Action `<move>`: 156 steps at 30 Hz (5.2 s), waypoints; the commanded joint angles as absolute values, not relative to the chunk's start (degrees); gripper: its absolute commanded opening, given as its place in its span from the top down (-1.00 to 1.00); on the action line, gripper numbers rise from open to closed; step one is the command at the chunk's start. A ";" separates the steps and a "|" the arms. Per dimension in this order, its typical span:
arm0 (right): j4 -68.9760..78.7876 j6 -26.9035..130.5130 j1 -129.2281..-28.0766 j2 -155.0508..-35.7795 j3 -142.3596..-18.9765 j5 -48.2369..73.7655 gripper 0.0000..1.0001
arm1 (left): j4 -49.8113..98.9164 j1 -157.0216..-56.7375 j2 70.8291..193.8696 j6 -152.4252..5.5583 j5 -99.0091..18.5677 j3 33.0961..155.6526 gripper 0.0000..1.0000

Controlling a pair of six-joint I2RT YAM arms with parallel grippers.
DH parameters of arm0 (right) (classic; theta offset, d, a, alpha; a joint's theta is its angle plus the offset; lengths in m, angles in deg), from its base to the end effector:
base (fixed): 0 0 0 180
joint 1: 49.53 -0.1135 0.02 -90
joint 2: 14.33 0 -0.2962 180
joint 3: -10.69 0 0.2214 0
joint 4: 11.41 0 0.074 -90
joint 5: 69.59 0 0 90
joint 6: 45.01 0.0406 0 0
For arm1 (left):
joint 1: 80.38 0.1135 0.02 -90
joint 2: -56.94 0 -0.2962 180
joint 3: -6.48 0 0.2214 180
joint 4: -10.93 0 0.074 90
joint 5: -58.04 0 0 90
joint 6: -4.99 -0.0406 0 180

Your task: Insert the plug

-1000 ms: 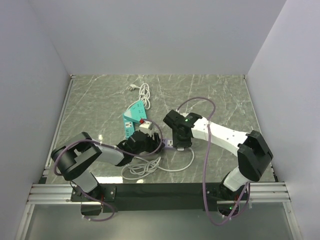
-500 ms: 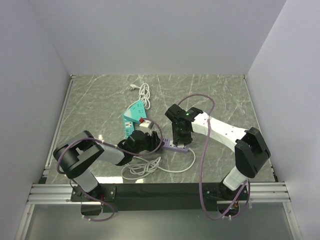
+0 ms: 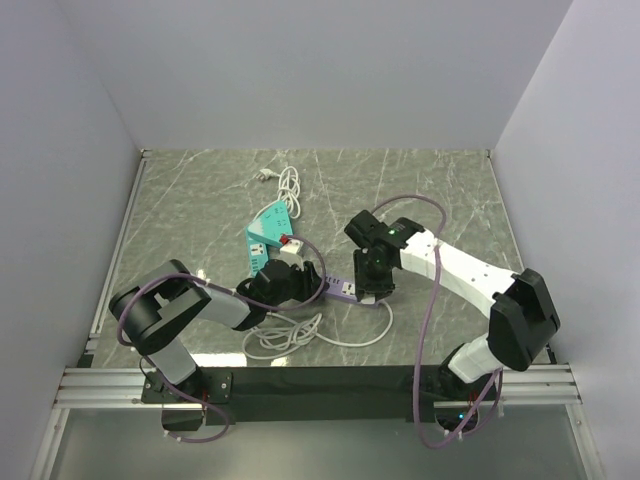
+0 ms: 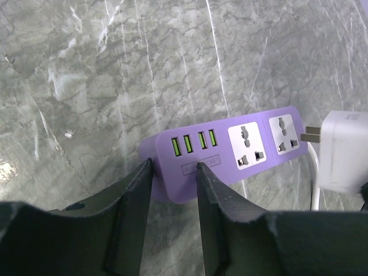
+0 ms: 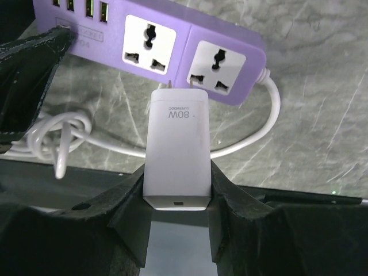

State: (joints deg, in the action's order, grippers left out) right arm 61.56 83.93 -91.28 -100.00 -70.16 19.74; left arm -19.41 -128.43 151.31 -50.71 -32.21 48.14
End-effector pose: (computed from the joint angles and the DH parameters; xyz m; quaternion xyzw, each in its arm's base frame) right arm 0.1806 0.1618 0.2782 -0.0250 0.9940 0.0733 0.0773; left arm 0.1888 -0.2104 0.1891 0.1007 0.8247 -0.3678 0.4177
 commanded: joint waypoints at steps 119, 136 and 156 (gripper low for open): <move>28.13 68.37 -100.06 -60.57 -54.34 -9.04 0.74 | -79.78 -137.07 139.56 -32.63 -84.34 40.84 0.99; 19.44 70.83 -97.17 -55.74 -51.35 -10.00 -0.43 | -78.46 -137.51 137.89 -34.30 -83.64 39.96 0.99; 18.38 75.92 -96.46 -52.48 -41.51 -22.66 -0.47 | -68.70 -137.60 130.59 -40.10 -80.74 38.55 0.99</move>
State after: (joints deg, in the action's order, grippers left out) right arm 21.61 74.49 -96.51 -54.12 -42.16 -20.06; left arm -47.17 -137.46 131.81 -38.69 -81.54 38.13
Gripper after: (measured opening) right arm 0.745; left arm 0.413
